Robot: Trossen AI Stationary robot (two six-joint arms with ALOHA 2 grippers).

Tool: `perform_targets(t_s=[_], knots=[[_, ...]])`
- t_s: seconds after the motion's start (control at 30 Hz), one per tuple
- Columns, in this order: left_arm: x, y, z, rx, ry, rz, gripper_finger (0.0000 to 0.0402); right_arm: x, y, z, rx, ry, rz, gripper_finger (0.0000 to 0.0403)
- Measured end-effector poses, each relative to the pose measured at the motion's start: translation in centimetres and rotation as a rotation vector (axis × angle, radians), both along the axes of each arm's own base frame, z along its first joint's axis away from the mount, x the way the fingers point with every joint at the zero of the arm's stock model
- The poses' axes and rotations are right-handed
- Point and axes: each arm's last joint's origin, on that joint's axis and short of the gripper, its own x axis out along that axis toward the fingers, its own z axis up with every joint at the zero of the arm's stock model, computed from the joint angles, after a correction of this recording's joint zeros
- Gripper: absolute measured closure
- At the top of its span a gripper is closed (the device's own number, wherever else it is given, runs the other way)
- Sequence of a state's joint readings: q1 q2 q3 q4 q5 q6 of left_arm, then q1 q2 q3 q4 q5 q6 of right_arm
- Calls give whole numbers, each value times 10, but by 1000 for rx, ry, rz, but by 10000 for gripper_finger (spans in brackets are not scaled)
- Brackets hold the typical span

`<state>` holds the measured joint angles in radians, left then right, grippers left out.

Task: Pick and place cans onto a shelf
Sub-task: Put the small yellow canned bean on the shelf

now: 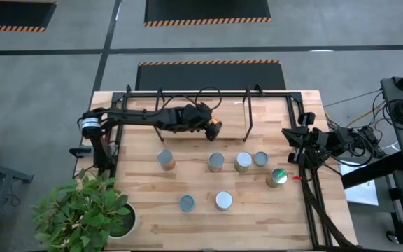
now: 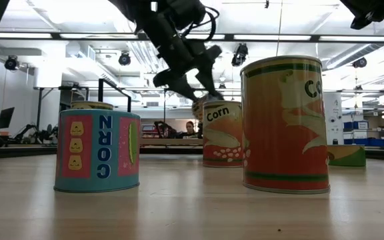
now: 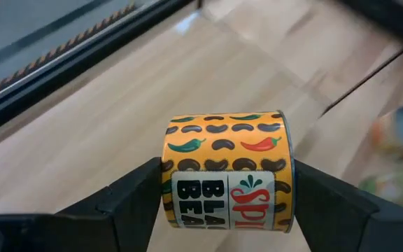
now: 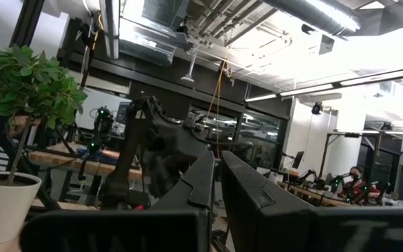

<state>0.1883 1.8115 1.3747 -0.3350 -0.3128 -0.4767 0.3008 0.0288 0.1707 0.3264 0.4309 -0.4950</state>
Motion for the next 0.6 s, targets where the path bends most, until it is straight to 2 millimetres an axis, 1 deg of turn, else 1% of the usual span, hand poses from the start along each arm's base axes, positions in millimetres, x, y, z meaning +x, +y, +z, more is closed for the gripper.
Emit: perform_targets(t_s=[0.17, 0.27, 0.4, 0.47, 0.53, 0.6], knots=[[6, -2, 3, 7, -121, -8, 136, 0, 0, 0, -1, 0, 0, 385], [10, -4, 13, 13, -205, -51, 136, 0, 0, 0, -4, 1, -1, 385], [17, -12, 36, 2, -419, -229, 136, 0, 0, 0, -7, 1, -3, 385], [20, -17, 44, 14, -499, -321, 136, 0, 0, 0, -13, 5, -15, 385], [22, -24, 48, 40, -551, -403, 136, 0, -1, 0, -10, 9, -29, 385], [22, -32, 46, 73, -595, -469, 136, 0, -1, 0, -9, 11, -33, 385]])
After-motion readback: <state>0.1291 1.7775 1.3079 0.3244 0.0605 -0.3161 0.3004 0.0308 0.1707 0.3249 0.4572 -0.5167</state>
